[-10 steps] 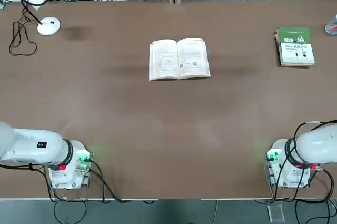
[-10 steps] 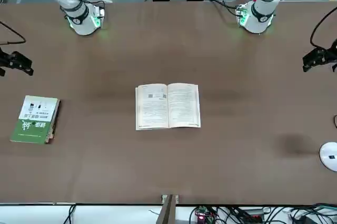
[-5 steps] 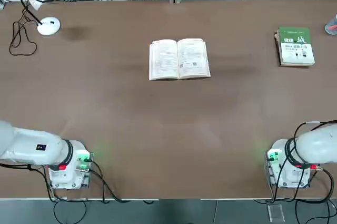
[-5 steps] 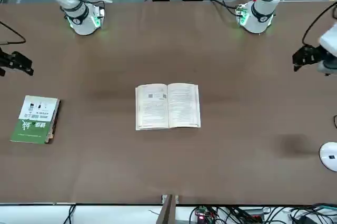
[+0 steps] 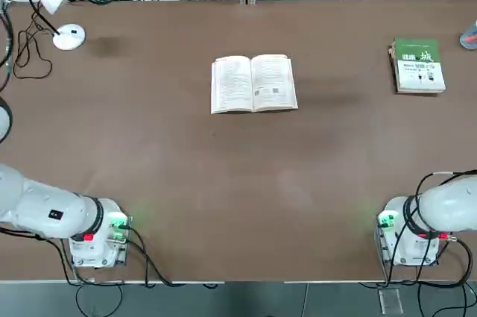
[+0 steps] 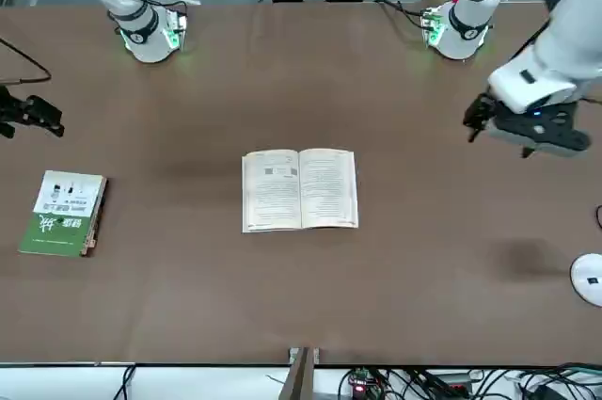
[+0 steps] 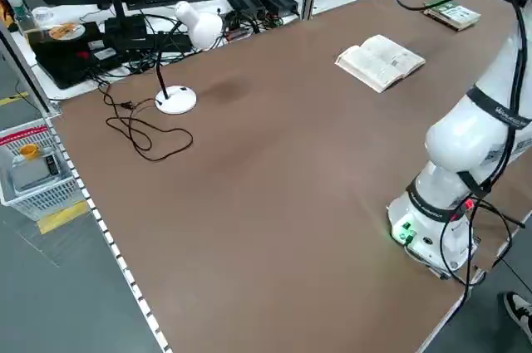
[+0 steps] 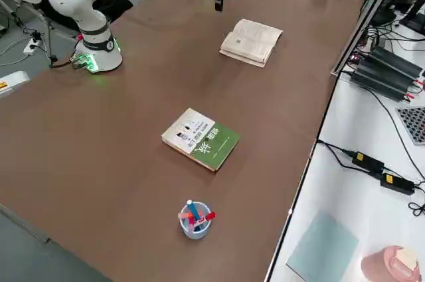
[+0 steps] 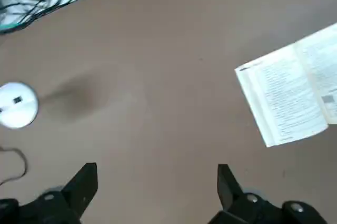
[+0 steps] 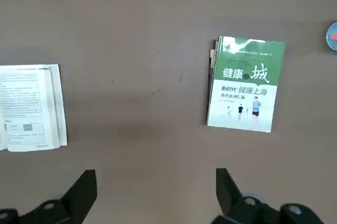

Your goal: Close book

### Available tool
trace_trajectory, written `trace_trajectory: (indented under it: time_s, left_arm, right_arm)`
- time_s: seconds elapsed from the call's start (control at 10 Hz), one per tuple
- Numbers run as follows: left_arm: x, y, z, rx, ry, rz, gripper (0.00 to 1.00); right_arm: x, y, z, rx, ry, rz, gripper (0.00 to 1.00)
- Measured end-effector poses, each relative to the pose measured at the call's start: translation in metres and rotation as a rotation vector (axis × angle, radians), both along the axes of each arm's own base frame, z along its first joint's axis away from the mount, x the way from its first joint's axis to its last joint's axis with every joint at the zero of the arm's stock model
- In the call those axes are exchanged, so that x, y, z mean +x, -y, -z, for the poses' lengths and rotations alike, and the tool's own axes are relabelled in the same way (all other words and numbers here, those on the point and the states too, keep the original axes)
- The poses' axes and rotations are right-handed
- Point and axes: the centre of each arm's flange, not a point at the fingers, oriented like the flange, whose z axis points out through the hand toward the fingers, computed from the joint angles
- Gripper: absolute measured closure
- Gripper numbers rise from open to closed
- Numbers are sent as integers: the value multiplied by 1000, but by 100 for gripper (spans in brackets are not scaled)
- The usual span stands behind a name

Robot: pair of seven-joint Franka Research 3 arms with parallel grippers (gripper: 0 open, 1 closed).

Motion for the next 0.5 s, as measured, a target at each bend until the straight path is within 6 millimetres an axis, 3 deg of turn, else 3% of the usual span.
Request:
trace_trajectory:
  time_s: [0.5]
  left_arm:
    - [-3, 92, 44, -18, 7, 154, 0]
  right_arm:
    - [19, -7, 51, -6, -32, -7, 0]
